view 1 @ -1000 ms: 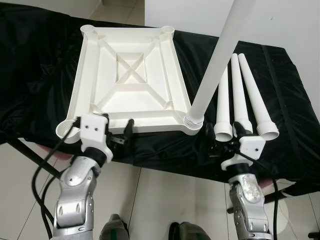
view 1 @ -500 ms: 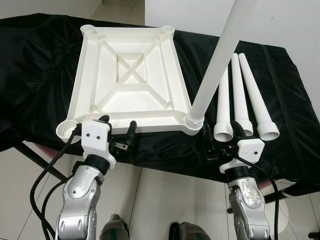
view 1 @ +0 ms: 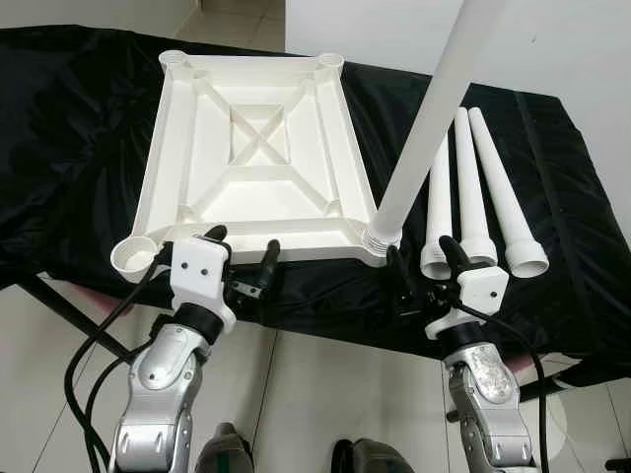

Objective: Building children table

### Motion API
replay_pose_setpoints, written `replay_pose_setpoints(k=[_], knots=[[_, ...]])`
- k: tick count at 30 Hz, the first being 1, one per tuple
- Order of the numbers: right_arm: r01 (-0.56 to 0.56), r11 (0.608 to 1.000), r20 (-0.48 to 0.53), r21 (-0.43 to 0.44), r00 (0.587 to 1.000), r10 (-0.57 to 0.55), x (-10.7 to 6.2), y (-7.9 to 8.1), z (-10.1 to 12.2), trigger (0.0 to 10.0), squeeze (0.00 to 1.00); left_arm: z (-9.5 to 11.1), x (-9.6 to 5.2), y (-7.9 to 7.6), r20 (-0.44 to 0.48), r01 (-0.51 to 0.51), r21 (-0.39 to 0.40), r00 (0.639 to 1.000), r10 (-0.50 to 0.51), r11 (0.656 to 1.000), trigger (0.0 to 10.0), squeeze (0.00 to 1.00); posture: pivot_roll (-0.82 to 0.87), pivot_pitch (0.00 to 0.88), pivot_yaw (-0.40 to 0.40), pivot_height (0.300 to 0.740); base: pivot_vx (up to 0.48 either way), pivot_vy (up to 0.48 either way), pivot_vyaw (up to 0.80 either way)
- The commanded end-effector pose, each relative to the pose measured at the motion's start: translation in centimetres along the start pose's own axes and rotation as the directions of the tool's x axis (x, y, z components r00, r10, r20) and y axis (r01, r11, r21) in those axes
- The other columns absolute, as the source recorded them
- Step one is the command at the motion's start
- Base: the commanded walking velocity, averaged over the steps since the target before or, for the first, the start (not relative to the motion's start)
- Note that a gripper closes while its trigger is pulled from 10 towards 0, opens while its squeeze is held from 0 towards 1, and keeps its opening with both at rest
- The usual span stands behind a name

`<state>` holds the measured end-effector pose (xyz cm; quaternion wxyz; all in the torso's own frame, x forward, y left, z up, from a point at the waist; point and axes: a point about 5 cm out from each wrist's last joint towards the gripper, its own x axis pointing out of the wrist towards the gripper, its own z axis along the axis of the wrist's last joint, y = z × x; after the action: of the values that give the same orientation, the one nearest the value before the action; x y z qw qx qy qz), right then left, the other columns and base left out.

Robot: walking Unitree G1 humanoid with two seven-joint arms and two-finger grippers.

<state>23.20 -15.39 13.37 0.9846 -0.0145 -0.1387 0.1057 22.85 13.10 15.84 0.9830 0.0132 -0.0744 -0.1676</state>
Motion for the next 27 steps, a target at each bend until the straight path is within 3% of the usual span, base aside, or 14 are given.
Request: replay_pose_setpoints(k=[1, 23, 27], knots=[[-0.022, 1.0, -0.012, 0.015, 1.0, 0.022, 0.15, 0.34, -0.23, 10.0, 0.0, -0.22, -0.06, -0.42, -0.004, 0.061, -0.004, 0.998, -0.061, 0.998, 10.0, 0.0, 0.08, 0.047, -0.028, 0.74, 0.0, 0.0, 0.0], [-0.06, 0.998, -0.017, 0.035, 0.998, 0.061, 0.37, 0.96, -0.4, 10.0, 0.0, -0.59, -0.13, -1.16, -0.025, 0.126, -0.021, 0.992, -0.126, 0.992, 10.0, 0.0, 0.07, 0.048, -0.023, 0.74, 0.0, 0.0, 0.0], [-0.056, 0.998, -0.019, 0.037, 0.998, 0.057, 0.39, 1.0, -0.48, 10.0, 0.0, -0.61, -0.17, -1.21, -0.028, 0.126, -0.027, 0.992, -0.126, 0.992, 10.0, 0.0, 0.08, 0.051, -0.022, 0.74, 0.28, 0.0, 0.0]])
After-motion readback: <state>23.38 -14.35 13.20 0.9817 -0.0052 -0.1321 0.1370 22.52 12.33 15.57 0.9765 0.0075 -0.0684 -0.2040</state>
